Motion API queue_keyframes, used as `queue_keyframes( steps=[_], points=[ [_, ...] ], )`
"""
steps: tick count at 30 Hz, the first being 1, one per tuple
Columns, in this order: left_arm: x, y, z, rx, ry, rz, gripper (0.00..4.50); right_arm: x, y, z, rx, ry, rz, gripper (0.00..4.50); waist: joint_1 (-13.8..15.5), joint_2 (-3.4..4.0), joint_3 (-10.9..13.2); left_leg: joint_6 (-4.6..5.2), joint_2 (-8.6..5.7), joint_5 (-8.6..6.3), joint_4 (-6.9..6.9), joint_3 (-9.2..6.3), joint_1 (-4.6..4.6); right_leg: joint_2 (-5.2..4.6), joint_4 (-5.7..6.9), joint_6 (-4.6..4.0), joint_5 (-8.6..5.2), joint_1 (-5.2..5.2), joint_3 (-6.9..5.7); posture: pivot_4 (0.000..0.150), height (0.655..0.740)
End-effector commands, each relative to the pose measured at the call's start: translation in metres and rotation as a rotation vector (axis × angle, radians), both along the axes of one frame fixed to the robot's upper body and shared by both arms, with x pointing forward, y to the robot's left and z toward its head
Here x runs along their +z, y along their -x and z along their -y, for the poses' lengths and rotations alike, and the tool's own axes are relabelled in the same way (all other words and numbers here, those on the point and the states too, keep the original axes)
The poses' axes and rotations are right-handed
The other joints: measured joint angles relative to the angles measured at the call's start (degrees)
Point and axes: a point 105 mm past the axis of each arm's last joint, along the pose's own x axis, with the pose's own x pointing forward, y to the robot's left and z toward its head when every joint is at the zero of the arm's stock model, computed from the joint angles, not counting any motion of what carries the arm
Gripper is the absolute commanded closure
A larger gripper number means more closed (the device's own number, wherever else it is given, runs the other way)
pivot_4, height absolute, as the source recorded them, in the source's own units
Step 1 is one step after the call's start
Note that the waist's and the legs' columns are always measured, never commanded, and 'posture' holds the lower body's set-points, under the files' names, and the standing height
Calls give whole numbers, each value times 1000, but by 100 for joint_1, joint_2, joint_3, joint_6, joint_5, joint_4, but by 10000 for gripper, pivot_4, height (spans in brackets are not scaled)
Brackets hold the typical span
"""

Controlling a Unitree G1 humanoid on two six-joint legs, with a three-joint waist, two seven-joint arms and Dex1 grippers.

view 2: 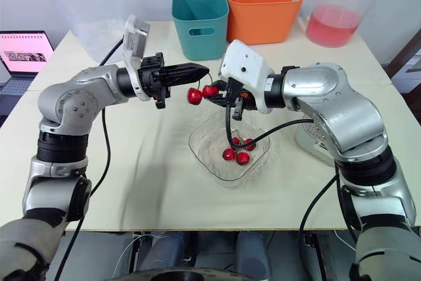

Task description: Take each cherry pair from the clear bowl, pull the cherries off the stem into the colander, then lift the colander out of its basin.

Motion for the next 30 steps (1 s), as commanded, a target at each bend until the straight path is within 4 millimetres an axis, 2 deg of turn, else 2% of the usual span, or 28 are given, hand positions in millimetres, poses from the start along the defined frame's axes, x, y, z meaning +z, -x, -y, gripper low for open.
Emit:
queue_keyframes(
  steps=[1, 6, 9, 12, 16, 22, 29, 30],
  points=[
    [16, 1, -4, 14, 42, 42, 44300, 17, 7, -5, 30, -28, 58, 38398, 0, 0, 0, 0, 0, 0, 0, 0, 0, 0, 0, 0, 0, 0, 0, 1500, 7400],
    [24, 2, -11, 9, 59, 70, 45000, 16, 13, 6, 43, -67, -45, 17142, 4, 0, 0, 0, 0, 0, 0, 0, 0, 0, 0, 0, 0, 0, 0, 1500, 7400],
    [31, 5, -15, -21, 68, 96, 45000, 24, 15, 16, 48, -227, -201, 1105, 11, -1, 1, 0, 1, 0, 0, -1, -2, 0, -3, 0, 0, 1, 0, 1500, 7400],
    [36, 8, -14, -53, 80, 108, 45000, 27, 14, 19, 62, -380, -342, 431, 6, -2, 0, 1, 2, 0, 0, -2, -1, 0, -5, 0, 0, 5, -1, 1500, 7400],
    [37, 11, -12, -83, 78, 116, 45000, 26, 11, 10, 75, -535, -474, 431, -12, -1, 0, 0, 4, 0, -1, -3, -1, -1, 1, -1, 0, 0, 1, 1500, 7400],
    [38, 13, -10, -102, 71, 119, 45000, 19, 15, -6, 88, -586, -546, 431, -10, -1, 0, 0, 3, 0, 0, -5, -2, -4, 14, -1, 0, -8, 5, 1500, 7400],
    [37, 12, -11, -101, 70, 118, 45000, 19, 16, -10, 91, -627, -566, 431, -15, -1, 0, 0, 2, 0, 0, -4, -1, -4, 34, -1, 0, -11, 5, 1500, 7400],
    [37, 12, -12, -100, 70, 118, 45000, 20, 16, -10, 92, -632, -568, 2722, -16, -1, 0, 0, 2, 0, 0, -4, -1, -4, 34, -1, 0, -11, 5, 1500, 7400]
  ],
)
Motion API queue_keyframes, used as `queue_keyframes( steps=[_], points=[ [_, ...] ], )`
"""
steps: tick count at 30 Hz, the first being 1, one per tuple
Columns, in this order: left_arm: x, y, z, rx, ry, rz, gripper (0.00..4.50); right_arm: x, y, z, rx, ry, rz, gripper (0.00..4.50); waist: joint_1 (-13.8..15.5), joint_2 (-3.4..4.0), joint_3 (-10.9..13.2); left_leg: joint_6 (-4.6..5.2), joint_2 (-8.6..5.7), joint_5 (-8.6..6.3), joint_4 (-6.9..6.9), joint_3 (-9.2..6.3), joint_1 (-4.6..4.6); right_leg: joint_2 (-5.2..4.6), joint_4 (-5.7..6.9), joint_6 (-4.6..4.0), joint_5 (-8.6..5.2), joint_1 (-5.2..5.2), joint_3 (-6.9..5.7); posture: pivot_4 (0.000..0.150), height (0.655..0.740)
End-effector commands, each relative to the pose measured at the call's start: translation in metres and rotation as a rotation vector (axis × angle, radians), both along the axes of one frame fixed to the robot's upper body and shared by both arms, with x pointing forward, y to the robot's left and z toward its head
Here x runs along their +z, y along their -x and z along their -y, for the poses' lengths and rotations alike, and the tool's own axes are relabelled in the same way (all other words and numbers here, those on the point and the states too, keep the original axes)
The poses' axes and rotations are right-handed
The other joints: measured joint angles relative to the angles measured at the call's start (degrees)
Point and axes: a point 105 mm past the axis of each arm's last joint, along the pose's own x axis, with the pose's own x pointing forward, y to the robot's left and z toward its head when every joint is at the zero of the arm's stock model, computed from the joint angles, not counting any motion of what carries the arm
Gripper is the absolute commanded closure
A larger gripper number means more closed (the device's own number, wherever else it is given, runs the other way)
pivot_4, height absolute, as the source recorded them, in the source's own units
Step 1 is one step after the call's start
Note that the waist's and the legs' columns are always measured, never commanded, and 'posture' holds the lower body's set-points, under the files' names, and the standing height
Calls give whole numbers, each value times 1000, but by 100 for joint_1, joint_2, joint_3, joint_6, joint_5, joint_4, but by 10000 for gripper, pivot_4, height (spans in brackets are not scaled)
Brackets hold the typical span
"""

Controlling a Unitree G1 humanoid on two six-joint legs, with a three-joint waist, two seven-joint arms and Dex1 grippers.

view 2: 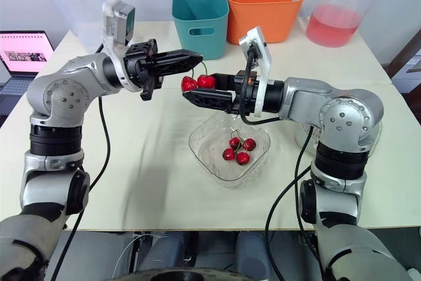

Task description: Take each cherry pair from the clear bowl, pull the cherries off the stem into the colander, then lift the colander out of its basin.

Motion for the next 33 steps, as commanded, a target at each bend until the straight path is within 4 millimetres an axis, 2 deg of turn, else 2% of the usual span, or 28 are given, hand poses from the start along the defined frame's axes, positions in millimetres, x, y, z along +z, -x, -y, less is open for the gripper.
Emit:
queue_keyframes(
  steps=[1, 3, 7, 15, 21, 27, 30, 33],
  points=[
    [13, 3, -3, -1, 14, 57, 45000, 9, 6, 1, 9, -35, 36, 5518, -3, 0, 0, 0, 0, 0, 0, 0, 0, 0, 0, 0, 0, 0, 0, 1500, 7400],
    [13, 3, -4, 2, 13, 58, 45000, 10, 6, 3, 9, -42, 32, 13089, -9, 0, 0, 1, 0, 0, -1, 0, 0, 1, 0, 0, 0, -1, 0, 1500, 7400],
    [13, 3, -5, 5, 14, 60, 45000, 10, 6, 4, 9, -45, 26, 32620, -9, 0, 0, 1, 0, 0, -1, 0, 0, 2, 0, 0, 0, -1, 0, 1500, 7400],
    [18, 1, -8, 20, 28, 72, 45000, 7, 10, 8, 34, -32, 6, 32620, -9, 0, 0, 1, 0, -1, -1, 1, 0, 2, 0, 0, 0, -1, 0, 1500, 7400],
    [28, -1, -8, 32, 62, 87, 45000, -13, 14, 11, 52, 21, -38, 32620, -5, 0, 0, 5, -2, -2, 0, 2, 0, 2, 0, 0, 0, 0, -1, 1500, 7400],
    [19, -5, -8, 53, 27, 98, 45000, -24, 15, 17, 36, 61, -38, 32620, -11, 0, 0, 4, -2, -2, 0, 3, 0, 4, -1, 0, 0, -1, -1, 1500, 7400],
    [15, -6, -6, 63, 15, 107, 45000, -14, 8, 31, -35, 29, 9, 32620, 0, 0, 0, 3, -2, -2, 0, 4, 0, 4, -2, 0, 0, -1, -1, 1500, 7400],
    [8, -9, -5, 87, -7, 120, 45000, -1, -7, 61, -208, 3, 87, 32620, 16, -1, 0, 4, -2, -2, 0, 4, -1, 3, -4, 0, 0, 0, -1, 1500, 7400]
  ],
)
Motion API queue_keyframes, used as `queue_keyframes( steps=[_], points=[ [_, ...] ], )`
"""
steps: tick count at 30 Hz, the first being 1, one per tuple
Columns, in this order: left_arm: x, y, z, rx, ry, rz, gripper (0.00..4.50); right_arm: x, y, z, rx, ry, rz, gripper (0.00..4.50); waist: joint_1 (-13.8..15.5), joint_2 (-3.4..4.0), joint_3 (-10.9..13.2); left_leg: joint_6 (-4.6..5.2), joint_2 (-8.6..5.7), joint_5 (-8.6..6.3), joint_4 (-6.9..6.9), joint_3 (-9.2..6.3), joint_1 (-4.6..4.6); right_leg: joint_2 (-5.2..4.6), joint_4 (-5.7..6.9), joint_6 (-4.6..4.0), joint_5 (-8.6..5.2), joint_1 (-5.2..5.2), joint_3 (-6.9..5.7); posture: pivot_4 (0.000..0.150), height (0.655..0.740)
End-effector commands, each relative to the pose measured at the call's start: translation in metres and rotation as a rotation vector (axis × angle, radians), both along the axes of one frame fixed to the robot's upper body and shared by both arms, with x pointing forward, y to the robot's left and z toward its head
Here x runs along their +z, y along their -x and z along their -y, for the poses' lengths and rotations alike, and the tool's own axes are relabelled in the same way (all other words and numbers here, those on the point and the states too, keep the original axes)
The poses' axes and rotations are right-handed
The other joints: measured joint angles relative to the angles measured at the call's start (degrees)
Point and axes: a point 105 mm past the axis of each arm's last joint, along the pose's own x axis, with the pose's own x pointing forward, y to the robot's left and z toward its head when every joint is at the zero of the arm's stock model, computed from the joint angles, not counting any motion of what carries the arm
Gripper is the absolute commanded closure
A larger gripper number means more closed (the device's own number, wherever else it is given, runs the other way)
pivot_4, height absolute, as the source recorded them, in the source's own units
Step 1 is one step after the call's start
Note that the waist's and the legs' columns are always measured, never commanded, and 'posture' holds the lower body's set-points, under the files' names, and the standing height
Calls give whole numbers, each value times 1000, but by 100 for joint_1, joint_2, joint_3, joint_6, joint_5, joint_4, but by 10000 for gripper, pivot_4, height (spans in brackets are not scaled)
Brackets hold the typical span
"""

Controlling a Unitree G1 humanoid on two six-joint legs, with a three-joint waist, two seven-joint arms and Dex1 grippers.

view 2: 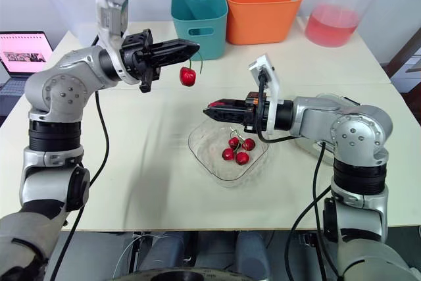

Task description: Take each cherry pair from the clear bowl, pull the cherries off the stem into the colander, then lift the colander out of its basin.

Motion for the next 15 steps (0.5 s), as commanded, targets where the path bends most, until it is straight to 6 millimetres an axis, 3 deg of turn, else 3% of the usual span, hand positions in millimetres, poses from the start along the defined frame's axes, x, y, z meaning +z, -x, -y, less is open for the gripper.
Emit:
queue_keyframes(
  steps=[1, 3, 8, 11, 15],
  points=[
    [0, 1, -1, 28, -19, 62, 45000, 26, -16, 46, -233, -29, 166, 32620, 21, 0, 0, 0, 0, 0, 0, 0, 0, -1, 0, 0, 0, 0, 0, 1500, 7400],
    [-4, 1, -2, 30, -27, 63, 45000, 28, -24, 85, -409, 24, 262, 32620, 65, -4, 1, 1, -1, -1, 0, 0, 0, -2, -2, 0, 0, 5, -2, 1500, 7400],
    [-13, -2, -6, 43, -53, 59, 45000, 3, -19, 177, -672, 296, 258, 32620, 57, -7, 3, 9, -12, -5, 1, 11, -4, -1, -33, 1, 0, 13, -2, 1500, 7400],
    [-15, -3, -7, 45, -55, 54, 45000, -11, -12, 206, -731, 384, 224, 32620, -15, -7, 3, 11, -5, -6, 0, 15, 0, 4, -30, 1, 0, 14, -2, 1500, 7400],
    [-18, -3, -5, 38, -62, 50, 45000, -27, -10, 226, -784, 423, 160, 32620, -44, -3, 1, 13, 4, -7, -1, 22, 11, 11, -21, 0, 0, 12, 3, 1500, 7400]
  ],
)
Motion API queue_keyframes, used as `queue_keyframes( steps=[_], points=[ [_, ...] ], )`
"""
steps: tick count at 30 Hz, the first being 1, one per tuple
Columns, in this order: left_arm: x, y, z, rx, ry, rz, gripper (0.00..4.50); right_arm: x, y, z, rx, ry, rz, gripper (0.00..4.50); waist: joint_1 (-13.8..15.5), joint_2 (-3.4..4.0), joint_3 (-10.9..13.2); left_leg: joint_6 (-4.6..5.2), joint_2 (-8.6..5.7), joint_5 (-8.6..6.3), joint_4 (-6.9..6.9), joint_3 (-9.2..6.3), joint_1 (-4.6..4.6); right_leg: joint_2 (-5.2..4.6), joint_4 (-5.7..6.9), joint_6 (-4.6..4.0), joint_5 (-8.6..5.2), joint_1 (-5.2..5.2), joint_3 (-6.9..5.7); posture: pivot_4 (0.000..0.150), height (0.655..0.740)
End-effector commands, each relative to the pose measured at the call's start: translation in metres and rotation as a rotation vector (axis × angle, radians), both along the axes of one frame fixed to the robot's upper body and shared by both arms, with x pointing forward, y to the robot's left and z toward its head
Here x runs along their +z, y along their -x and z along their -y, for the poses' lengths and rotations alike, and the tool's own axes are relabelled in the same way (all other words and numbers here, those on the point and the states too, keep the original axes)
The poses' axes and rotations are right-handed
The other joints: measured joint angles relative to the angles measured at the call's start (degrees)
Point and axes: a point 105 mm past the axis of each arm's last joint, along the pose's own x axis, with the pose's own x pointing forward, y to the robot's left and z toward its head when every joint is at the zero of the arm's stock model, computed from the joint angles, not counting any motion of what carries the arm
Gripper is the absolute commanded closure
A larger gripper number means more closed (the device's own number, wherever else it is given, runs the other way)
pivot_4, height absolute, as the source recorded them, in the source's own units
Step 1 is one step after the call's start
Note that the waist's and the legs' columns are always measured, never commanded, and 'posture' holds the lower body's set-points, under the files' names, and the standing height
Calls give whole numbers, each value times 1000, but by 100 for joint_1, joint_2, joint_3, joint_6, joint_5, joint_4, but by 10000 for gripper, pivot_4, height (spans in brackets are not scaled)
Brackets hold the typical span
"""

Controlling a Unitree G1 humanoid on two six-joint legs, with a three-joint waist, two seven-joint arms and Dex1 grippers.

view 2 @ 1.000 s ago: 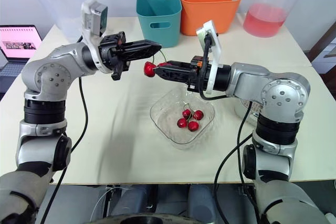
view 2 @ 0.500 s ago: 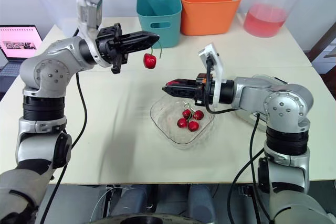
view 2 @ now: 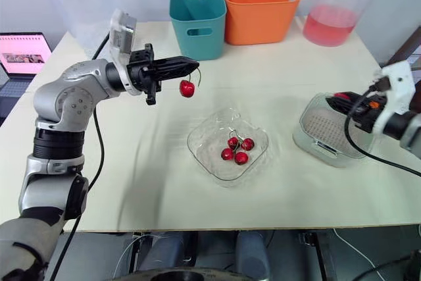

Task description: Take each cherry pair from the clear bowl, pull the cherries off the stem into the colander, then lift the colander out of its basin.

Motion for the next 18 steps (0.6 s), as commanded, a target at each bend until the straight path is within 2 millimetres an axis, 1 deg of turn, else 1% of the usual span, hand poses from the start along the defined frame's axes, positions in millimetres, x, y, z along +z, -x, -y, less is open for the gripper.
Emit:
queue_keyframes(
  steps=[1, 3, 4, 6, 7, 8, 10, 11, 13, 14, 16, 18],
  points=[
    [5, 1, -1, -2, 2, 35, 45000, 7, 2, 10, -21, 45, 26, 32620, 14, 1, 0, 0, 0, 0, 1, -1, 0, -1, 3, 0, 0, 0, 1, 1500, 7400],
    [4, 0, -2, 2, -1, 31, 45000, 1, 1, 11, -22, 72, 10, 32620, 42, 1, 0, -2, -1, 1, 2, -1, 0, -2, 3, 0, 0, 0, 2, 1500, 7400],
    [4, -1, -2, 5, -2, 30, 45000, 0, 1, 11, -20, 77, 9, 29824, 55, 1, 0, -2, -2, 1, 3, -2, -1, -3, 2, 0, 0, 0, 2, 1500, 7400],
    [3, -3, -3, 10, -4, 29, 45000, -1, -1, 10, -16, 78, 11, 23113, 69, 0, 0, -5, -3, 3, 3, -3, -2, -5, 2, 0, 0, 1, 2, 1500, 7400],
    [3, -3, -3, 12, -4, 29, 45000, -1, -2, 9, -13, 82, 10, 18777, 73, 0, 0, -5, -4, 3, 3, -3, -3, -6, 0, 0, 0, 1, 2, 1500, 7400],
    [3, -4, -3, 14, -5, 30, 45000, -1, -2, 9, -11, 85, 10, 12786, 77, 0, 0, -6, -4, 3, 4, -3, -3, -6, -1, 0, 0, 2, 2, 1500, 7400],
    [3, -4, -3, 17, -7, 30, 45000, 2, -4, 10, -12, 102, 19, 2581, 77, 0, 0, -7, -4, 4, 4, -5, -4, -7, -4, 0, 0, 4, 1, 1500, 7400],
    [3, -5, -4, 20, -8, 31, 45000, 5, -5, 10, -14, 104, 25, 192, 75, 0, 0, -9, -4, 5, 4, -6, -4, -7, -5, 0, 0, 5, 1, 1500, 7400],
    [3, -6, -6, 29, -9, 33, 45000, 15, -8, 5, -3, 82, 47, 192, 74, 0, 0, -11, -4, 6, 4, -6, -4, -7, -6, 0, 0, 5, 1, 1500, 7400],
    [4, -7, -7, 32, -8, 35, 45000, 23, -10, -2, 20, 57, 64, 192, 69, 0, 0, -11, -4, 7, 3, -6, -4, -7, -6, 0, 0, 4, 1, 1500, 7400],
    [10, -5, -7, 24, 2, 43, 45000, 47, -11, -51, 201, -72, 109, 192, 30, 1, 0, -12, -3, 7, 3, -6, -3, -6, -6, 0, 0, 4, 1, 1500, 7400],
    [13, -2, -6, 13, 9, 46, 45000, 58, -7, -83, 330, -146, 113, 192, -3, 1, 0, -12, 3, 7, 1, -9, -2, 0, -4, 0, 0, 0, 2, 1500, 7400]
  ],
)
